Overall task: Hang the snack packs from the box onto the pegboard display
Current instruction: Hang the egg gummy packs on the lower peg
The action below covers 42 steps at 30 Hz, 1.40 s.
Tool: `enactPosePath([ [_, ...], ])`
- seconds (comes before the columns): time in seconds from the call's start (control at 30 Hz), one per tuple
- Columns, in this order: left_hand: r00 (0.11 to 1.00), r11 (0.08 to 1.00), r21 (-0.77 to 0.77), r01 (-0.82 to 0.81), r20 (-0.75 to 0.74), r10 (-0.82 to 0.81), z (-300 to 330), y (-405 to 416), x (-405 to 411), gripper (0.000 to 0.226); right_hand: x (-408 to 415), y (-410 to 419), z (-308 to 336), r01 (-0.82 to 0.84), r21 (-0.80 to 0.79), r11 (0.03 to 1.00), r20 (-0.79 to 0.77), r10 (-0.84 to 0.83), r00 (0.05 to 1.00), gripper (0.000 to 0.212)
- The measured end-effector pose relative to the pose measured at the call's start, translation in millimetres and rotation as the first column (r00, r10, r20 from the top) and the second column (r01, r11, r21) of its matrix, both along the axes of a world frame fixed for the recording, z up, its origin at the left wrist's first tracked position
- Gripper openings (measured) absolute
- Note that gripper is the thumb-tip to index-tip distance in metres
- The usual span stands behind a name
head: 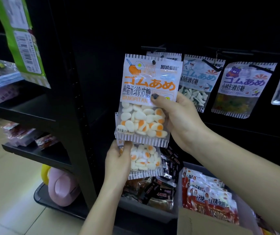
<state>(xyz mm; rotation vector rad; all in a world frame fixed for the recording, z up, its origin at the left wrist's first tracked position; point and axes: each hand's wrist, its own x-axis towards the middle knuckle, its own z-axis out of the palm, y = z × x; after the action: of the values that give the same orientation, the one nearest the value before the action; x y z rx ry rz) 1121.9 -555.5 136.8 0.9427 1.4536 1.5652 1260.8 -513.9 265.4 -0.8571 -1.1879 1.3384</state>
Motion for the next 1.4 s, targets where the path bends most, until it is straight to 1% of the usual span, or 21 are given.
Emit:
enactPosePath([
  [0.1, 1.0, 1.0, 0.008, -0.005, -0.015, 0.005, -2, 1, -2, 0.011, 0, 8, -2, 0.01, -0.033, 0.999, 0.01, -0.009, 1.0, 0.025],
  [0.23, 0.998, 0.999, -0.021, -0.025, -0.057, 0.023, -7, 2, -7, 0.016, 0, 36, -5, 0.05, -0.046, 0.998, 0.053, -0.048, 0.997, 0.027],
  [0.33, 0.991, 0.997, -0.064, -0.031, -0.132, 0.022, -12, 3, -10, 0.018, 1, 69, -7, 0.116, -0.024, 0.993, 0.09, -0.113, 0.989, 0.019],
  [0.4, 0.985, 0.997, -0.075, -0.024, -0.174, 0.01, -14, 4, -11, 0.018, 4, 94, -5, 0.145, 0.003, 0.989, 0.154, -0.143, 0.978, 0.012],
  [0.5, 0.984, 0.997, -0.072, -0.012, -0.18, -0.001, -16, 7, -13, 0.018, 10, 126, -1, 0.17, 0.02, 0.985, 0.248, -0.169, 0.954, 0.004],
  [0.63, 0.987, 0.998, -0.057, -0.007, -0.158, -0.002, -17, 9, -15, 0.018, 12, 156, 2, 0.224, 0.038, 0.974, 0.393, -0.221, 0.892, 0.009],
  [0.7, 0.989, 0.999, -0.044, -0.01, -0.149, 0.003, -16, 11, -16, 0.018, 11, 163, 5, 0.272, 0.07, 0.96, 0.535, -0.266, 0.802, 0.027],
  [0.77, 0.989, 1.0, -0.021, 0.0, -0.145, -0.003, -13, 11, -15, 0.018, 11, 162, 6, 0.312, 0.042, 0.949, 0.677, -0.256, 0.69, 0.058],
  [0.9, 0.994, 0.999, 0.052, 0.003, -0.108, 0.002, -8, 10, -11, 0.021, 18, 148, -8, 0.302, -0.09, 0.949, 0.781, -0.121, 0.613, 0.104],
  [0.93, 0.995, 0.997, 0.071, -0.003, -0.098, 0.01, -7, 10, -10, 0.021, 22, 143, -15, 0.326, -0.079, 0.942, 0.806, -0.132, 0.577, 0.109],
  [1.0, 0.996, 0.994, 0.109, -0.019, -0.089, 0.029, -3, 9, -8, 0.017, 28, 122, -26, 0.363, -0.035, 0.931, 0.841, -0.169, 0.514, 0.104],
  [1.03, 0.995, 0.992, 0.124, -0.026, -0.09, 0.037, -1, 8, -6, 0.015, 32, 111, -32, 0.342, -0.035, 0.939, 0.829, -0.164, 0.534, 0.098],
  [1.07, 0.995, 0.99, 0.139, -0.024, -0.094, 0.037, 1, 7, -5, 0.015, 34, 95, -36, 0.303, -0.078, 0.95, 0.779, -0.131, 0.613, 0.09],
  [1.1, 0.995, 0.988, 0.154, -0.019, -0.097, 0.034, 3, 6, -3, 0.014, 35, 79, -38, 0.244, -0.166, 0.955, 0.692, -0.064, 0.72, 0.083],
  [1.13, 0.996, 0.986, 0.168, -0.011, -0.091, 0.027, 5, 5, -1, 0.014, 35, 62, -40, 0.152, -0.255, 0.955, 0.587, 0.028, 0.809, 0.077],
  [1.17, 0.997, 0.984, 0.178, -0.004, -0.077, 0.018, 7, 4, 1, 0.014, 34, 46, -40, 0.037, -0.328, 0.944, 0.487, 0.135, 0.863, 0.072],
  [1.2, 0.998, 0.983, 0.186, 0.0, -0.066, 0.012, 10, 3, 4, 0.013, 33, 31, -41, -0.065, -0.359, 0.931, 0.427, 0.226, 0.876, 0.065],
  [1.27, 0.998, 0.978, 0.207, 0.002, -0.067, 0.012, 16, 5, 7, 0.013, 31, 6, -42, -0.21, -0.326, 0.922, 0.384, 0.332, 0.862, 0.042],
  [1.3, 0.997, 0.975, 0.223, 0.0, -0.071, 0.016, 19, 5, 9, 0.012, 30, -3, -42, -0.242, -0.28, 0.929, 0.363, 0.336, 0.869, 0.032],
  [1.33, 0.997, 0.97, 0.242, 0.003, -0.072, 0.015, 23, 5, 10, 0.012, 29, -8, -41, -0.237, -0.231, 0.944, 0.342, 0.307, 0.888, 0.028],
  [1.4, 0.997, 0.955, 0.295, 0.017, -0.081, 0.007, 33, 3, 14, 0.011, 30, -14, -38, -0.182, -0.147, 0.972, 0.314, 0.22, 0.923, 0.03],
])
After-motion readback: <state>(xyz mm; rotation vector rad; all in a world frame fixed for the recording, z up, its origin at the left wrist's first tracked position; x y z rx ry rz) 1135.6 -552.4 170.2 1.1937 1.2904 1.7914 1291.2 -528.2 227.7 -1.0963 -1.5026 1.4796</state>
